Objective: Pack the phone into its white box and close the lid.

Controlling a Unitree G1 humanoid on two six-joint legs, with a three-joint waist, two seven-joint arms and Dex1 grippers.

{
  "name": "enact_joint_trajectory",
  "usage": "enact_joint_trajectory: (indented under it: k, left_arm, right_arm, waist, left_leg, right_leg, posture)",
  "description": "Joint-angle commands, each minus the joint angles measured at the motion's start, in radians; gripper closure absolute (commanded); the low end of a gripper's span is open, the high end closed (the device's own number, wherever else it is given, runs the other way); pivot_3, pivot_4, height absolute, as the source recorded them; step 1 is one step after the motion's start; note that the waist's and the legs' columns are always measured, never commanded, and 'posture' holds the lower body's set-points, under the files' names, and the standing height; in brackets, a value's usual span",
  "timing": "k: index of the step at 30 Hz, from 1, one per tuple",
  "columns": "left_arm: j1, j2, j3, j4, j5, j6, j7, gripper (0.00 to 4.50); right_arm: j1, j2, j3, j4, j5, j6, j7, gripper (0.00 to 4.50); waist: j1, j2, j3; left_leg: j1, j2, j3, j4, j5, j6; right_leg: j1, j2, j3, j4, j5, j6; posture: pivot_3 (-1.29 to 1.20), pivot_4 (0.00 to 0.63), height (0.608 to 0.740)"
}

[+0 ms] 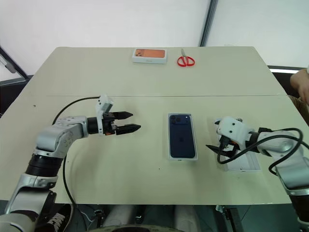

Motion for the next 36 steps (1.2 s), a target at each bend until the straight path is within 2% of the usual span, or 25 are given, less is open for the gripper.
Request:
enact_joint_trajectory:
  k: [1,5,7,9,11,15,22,27,36]
  left_arm:
    - [0.010,0.032,0.051,-0.021,-0.051,-0.081,-0.113,0.03]
    - [0.022,0.078,0.067,-0.029,-0.120,-0.046,-0.215,0.03]
    - [0.054,0.076,0.075,-0.046,-0.066,-0.223,-0.246,0.03]
    - [0.070,0.079,0.075,-0.043,-0.056,-0.300,-0.286,0.03]
    - [0.078,0.082,0.066,-0.027,-0.047,-0.340,-0.307,0.03]
    - [0.105,0.080,0.052,-0.001,-0.040,-0.419,-0.371,0.03]
    - [0.114,0.065,0.039,0.008,-0.032,-0.463,-0.385,0.03]
    - [0.117,0.056,0.030,0.009,-0.023,-0.482,-0.388,0.03]
    - [0.121,0.052,0.015,0.023,-0.003,-0.530,-0.398,0.03]
  right_arm:
    - [-0.009,-0.005,-0.053,-0.106,0.092,0.301,-0.042,0.02]
    - [-0.027,-0.016,-0.035,-0.186,0.090,0.500,-0.117,0.02]
    - [-0.082,0.003,-0.042,-0.231,0.140,0.710,-0.151,0.02]
    - [-0.153,0.045,-0.050,-0.255,0.182,0.899,-0.192,0.02]
    - [-0.177,0.031,-0.021,-0.259,0.165,0.956,-0.241,0.02]
    - [-0.236,0.084,-0.033,-0.291,0.193,1.148,-0.316,0.02]
    - [-0.213,0.157,-0.144,-0.250,0.316,1.165,-0.461,0.02]
    - [-0.229,0.169,-0.159,-0.255,0.430,1.165,-0.599,0.02]
    - [-0.215,0.192,-0.207,-0.199,0.787,1.165,-0.930,0.02]
  waist:
    - [-0.001,0.000,0.000]
    - [-0.001,0.001,0.000]
    - [-0.003,0.001,0.000]
    - [-0.003,0.001,0.001]
    - [0.000,0.001,0.001]
    - [0.000,0.001,0.001]
    - [-0.001,0.002,0.001]
    - [-0.002,0.002,0.001]
    - [-0.003,0.002,0.001]
  left_leg:
    - [0.000,0.000,0.000,0.000,0.000,0.000]
    - [-0.004,0.000,0.000,-0.001,0.000,0.000]
    - [-0.005,0.000,0.001,0.000,0.000,0.000]
    - [-0.005,0.001,0.002,-0.001,0.000,0.000]
    - [-0.005,0.002,0.001,-0.001,0.000,0.000]
    - [-0.006,0.001,0.002,-0.002,0.000,0.000]
    - [-0.007,0.001,0.002,-0.002,0.000,0.000]
    - [-0.007,0.001,0.002,-0.002,0.000,0.000]
    - [-0.007,0.001,0.002,-0.002,0.001,0.000]
  right_leg:
    - [0.000,0.000,0.000,0.000,0.000,0.000]
    - [-0.005,0.000,0.001,0.001,0.000,0.000]
    - [-0.006,0.000,0.001,0.001,0.000,0.000]
    - [-0.006,-0.001,0.002,0.001,0.000,-0.001]
    - [-0.007,-0.001,0.002,0.000,0.000,-0.001]
    - [-0.008,-0.002,0.002,-0.001,0.000,-0.001]
    - [-0.009,-0.001,0.002,0.001,0.001,-0.001]
    - [-0.009,0.000,0.002,0.001,0.001,-0.001]
    - [-0.009,0.000,0.003,0.001,0.001,-0.001]
  posture:
    - [0.00,0.150,0.740]
    - [0.00,0.150,0.740]
    - [0.00,0.150,0.740]
    - [0.00,0.150,0.740]
    - [0.00,0.150,0.740]
    - [0.00,0.150,0.740]
    - [0.00,0.150,0.740]
    - [0.00,0.150,0.740]
    - [0.00,0.150,0.740]
